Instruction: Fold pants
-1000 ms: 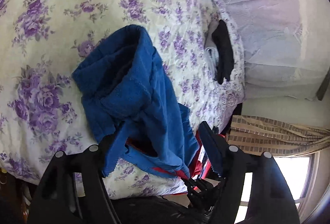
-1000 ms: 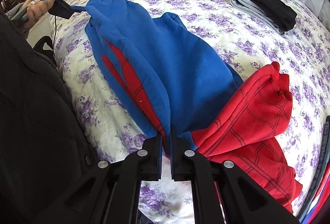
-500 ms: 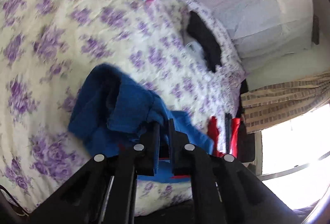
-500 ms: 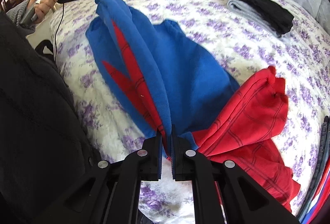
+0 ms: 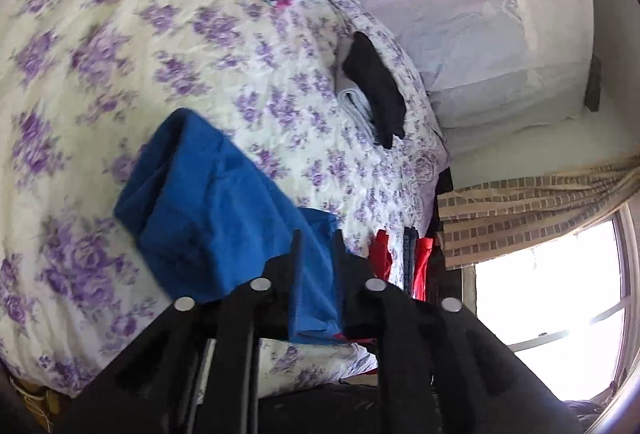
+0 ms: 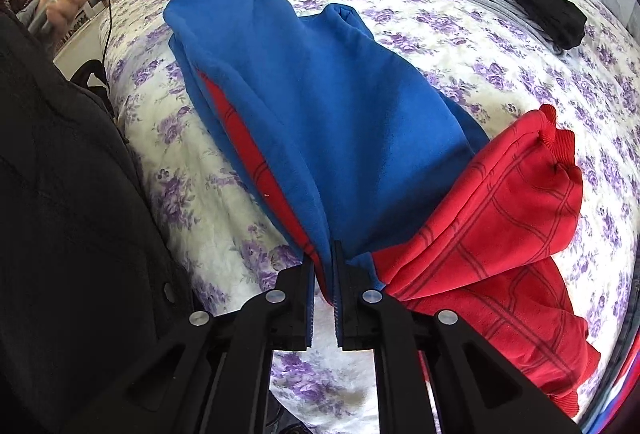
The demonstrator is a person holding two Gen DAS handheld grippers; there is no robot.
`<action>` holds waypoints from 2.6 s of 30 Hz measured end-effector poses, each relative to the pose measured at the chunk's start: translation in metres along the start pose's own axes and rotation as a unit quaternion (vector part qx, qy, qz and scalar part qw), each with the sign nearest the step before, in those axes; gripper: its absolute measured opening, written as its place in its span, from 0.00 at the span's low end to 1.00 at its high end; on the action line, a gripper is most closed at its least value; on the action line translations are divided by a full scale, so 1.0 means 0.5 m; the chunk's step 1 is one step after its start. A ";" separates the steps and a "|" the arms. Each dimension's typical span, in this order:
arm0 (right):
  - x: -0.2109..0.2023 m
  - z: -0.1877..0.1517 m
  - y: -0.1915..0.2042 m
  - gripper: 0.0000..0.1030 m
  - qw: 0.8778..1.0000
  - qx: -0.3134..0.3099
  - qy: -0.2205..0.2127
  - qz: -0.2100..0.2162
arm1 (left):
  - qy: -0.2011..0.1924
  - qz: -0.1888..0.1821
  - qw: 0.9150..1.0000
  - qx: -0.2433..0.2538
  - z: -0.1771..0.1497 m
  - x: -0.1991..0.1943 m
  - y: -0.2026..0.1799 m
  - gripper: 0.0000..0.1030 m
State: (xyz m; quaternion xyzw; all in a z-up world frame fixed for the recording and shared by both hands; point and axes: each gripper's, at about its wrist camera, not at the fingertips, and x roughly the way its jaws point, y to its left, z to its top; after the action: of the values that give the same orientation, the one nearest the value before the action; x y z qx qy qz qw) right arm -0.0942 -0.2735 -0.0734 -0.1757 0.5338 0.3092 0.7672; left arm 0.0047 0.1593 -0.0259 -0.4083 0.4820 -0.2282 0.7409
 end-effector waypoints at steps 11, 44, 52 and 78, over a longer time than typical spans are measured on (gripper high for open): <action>0.012 -0.027 -0.019 0.12 0.999 0.046 -0.013 0.025 | 0.095 0.090 0.980 -0.147 -0.061 0.100 0.189 0.01; -0.103 0.011 -0.252 0.03 0.856 0.449 -0.251 -0.055 | 0.117 0.121 0.985 -0.040 -0.088 0.161 0.083 0.42; -0.125 -0.370 -0.235 0.04 0.660 0.681 -0.316 -0.032 | 0.138 0.119 0.983 -0.031 -0.079 0.175 0.084 0.42; -0.128 -0.410 -0.224 0.25 0.687 0.683 -0.240 -0.059 | 0.190 0.112 0.969 0.110 -0.038 0.461 -0.134 0.46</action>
State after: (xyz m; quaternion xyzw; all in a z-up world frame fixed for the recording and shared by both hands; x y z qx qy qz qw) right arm -0.1808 -0.4984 -0.0965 0.4462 0.3834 -0.1549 0.7937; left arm 0.0907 -0.0542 -0.0962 -0.2165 0.6286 -0.2688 0.6970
